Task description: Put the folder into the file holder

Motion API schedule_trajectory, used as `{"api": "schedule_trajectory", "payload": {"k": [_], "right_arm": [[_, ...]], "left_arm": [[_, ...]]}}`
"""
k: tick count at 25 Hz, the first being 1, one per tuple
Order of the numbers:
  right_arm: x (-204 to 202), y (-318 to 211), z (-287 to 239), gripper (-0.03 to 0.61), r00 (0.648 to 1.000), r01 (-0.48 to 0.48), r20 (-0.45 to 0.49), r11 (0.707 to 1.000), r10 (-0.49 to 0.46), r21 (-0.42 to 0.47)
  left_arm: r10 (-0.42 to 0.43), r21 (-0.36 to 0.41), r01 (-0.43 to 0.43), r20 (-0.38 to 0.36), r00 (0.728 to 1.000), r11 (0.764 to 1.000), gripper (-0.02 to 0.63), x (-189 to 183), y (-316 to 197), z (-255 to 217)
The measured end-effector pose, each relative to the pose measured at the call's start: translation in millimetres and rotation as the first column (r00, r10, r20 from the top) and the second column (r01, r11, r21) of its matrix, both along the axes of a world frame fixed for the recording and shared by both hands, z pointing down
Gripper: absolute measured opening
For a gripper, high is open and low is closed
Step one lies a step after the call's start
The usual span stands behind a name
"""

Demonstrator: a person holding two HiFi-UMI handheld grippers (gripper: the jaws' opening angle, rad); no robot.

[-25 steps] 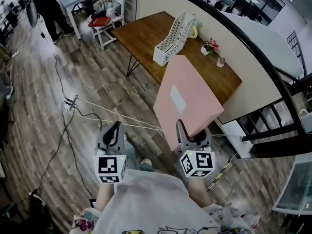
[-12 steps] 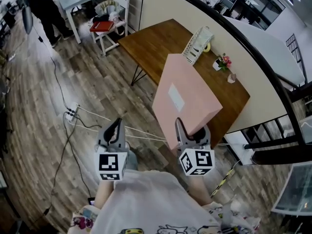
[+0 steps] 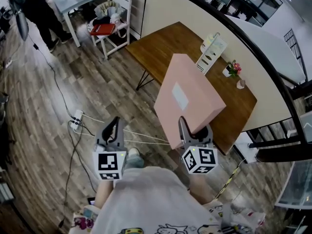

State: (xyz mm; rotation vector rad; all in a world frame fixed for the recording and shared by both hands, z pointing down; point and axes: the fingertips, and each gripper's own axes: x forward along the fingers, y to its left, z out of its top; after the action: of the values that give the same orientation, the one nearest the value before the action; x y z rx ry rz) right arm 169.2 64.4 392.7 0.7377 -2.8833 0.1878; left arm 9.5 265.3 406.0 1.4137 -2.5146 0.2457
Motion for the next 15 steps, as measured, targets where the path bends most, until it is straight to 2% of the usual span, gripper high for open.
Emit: {"api": "schedule_trajectory", "payload": {"k": [5,15], "right_arm": [[-19,9,3,0.284,0.999,-0.028,-0.017,1.000,0.027,-0.005],[-25,14,-1,0.284,0.995,-0.072,-0.071,0.997,0.073,0.016]], "left_arm": [[0.010,-0.005,-0.011,-0.018,1.000,1.000,0.014,-26,13,7],[0.023,0.015,-0.022,-0.061,0.998,1.000,0.014,-52,20,15]]}}
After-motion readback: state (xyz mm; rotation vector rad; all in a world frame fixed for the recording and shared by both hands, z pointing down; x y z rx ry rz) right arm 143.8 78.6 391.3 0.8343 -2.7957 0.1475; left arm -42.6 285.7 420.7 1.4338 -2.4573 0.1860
